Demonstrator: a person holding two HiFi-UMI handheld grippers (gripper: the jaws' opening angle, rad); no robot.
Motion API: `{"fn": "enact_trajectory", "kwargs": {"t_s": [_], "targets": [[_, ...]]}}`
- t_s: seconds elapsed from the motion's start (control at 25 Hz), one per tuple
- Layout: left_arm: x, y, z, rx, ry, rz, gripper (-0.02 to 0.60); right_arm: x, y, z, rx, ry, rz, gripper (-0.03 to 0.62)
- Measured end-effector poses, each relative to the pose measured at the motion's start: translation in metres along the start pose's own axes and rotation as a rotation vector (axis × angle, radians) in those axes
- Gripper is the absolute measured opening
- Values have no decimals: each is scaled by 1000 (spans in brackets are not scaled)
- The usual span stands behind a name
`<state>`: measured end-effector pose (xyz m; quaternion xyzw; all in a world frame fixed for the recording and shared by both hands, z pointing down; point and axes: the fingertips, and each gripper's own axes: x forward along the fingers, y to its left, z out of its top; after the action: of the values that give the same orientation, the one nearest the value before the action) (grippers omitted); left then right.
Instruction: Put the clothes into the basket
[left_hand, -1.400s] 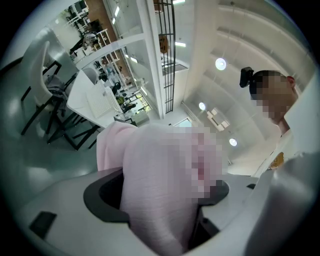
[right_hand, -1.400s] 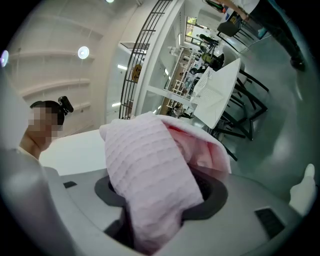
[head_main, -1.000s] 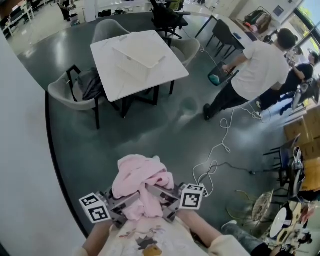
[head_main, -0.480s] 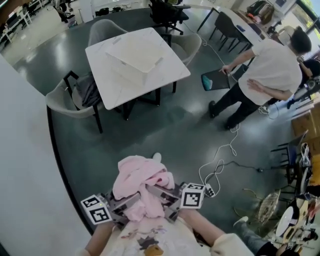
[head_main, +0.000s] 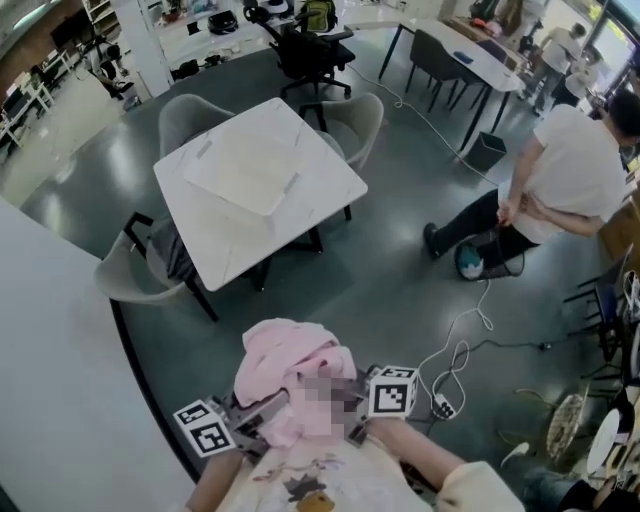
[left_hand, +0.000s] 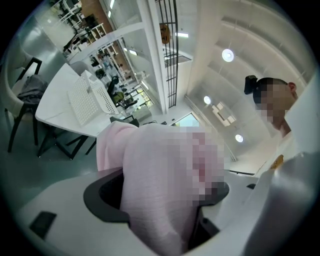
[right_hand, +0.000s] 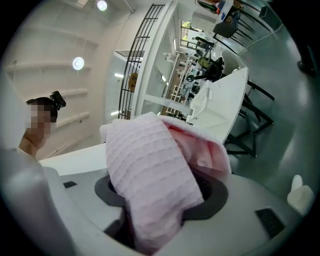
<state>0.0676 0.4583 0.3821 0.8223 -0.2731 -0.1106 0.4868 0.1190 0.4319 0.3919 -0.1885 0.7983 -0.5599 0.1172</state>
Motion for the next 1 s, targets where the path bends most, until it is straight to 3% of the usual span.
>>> {"fn": "enact_trajectory", "kwargs": {"t_s": [0.28, 0.52, 0.8, 1.0], "targets": [[68, 13, 33, 31, 9, 27, 368, -3, -26, 73, 9, -10, 34, 268], [98, 25, 49, 32, -20, 69, 368, 2, -46, 105, 28, 12, 66, 268], [112, 37, 69, 24, 5, 125, 368, 18, -59, 126, 78, 22, 86, 268], [133, 52, 104, 2, 41, 97, 368, 36, -67, 162, 84, -10, 44, 268]]}}
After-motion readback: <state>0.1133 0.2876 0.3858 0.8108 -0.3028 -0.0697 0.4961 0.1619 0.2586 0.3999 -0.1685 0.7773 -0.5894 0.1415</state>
